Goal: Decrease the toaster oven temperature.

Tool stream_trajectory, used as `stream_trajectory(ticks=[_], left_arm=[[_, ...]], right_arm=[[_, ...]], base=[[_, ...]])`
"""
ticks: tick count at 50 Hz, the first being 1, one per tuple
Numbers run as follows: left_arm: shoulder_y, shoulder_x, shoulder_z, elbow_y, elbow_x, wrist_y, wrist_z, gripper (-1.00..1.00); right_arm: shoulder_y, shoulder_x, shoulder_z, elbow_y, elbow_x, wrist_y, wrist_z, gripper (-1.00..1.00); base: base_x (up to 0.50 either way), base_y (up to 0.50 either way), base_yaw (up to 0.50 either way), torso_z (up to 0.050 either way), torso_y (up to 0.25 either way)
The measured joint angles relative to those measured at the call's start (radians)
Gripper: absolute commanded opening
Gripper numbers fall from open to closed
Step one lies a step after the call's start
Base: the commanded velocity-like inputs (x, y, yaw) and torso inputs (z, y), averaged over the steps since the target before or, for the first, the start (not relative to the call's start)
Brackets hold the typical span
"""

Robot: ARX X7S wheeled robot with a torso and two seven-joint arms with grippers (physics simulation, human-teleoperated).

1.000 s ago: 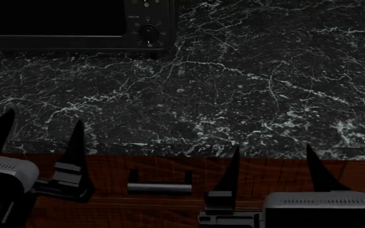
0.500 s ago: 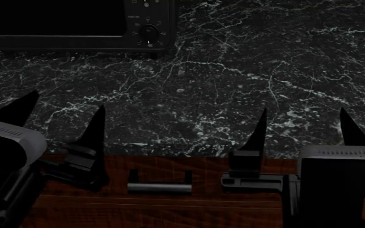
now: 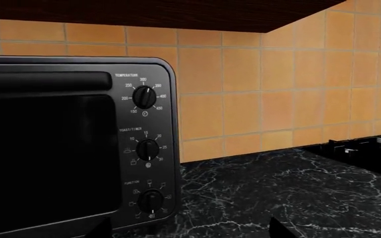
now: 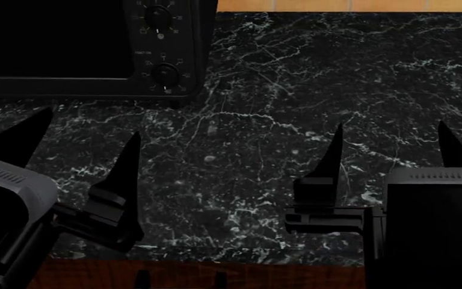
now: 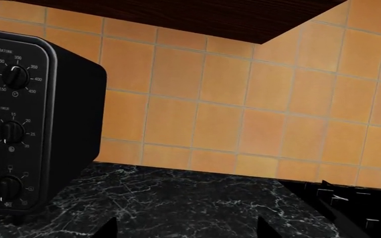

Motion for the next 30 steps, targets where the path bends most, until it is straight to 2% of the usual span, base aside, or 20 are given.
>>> stream_trajectory(ticks=[30], left_arm=[[0.006,-0.024,0.024,-0.001,-0.019,0.025,-0.028,1.00]], right_arm=[[-0.007,0.005,0.004,-0.002,0.028,-0.006,0.003,1.00]], base=[[0.36,-0.08,0.00,0.000,0.001]])
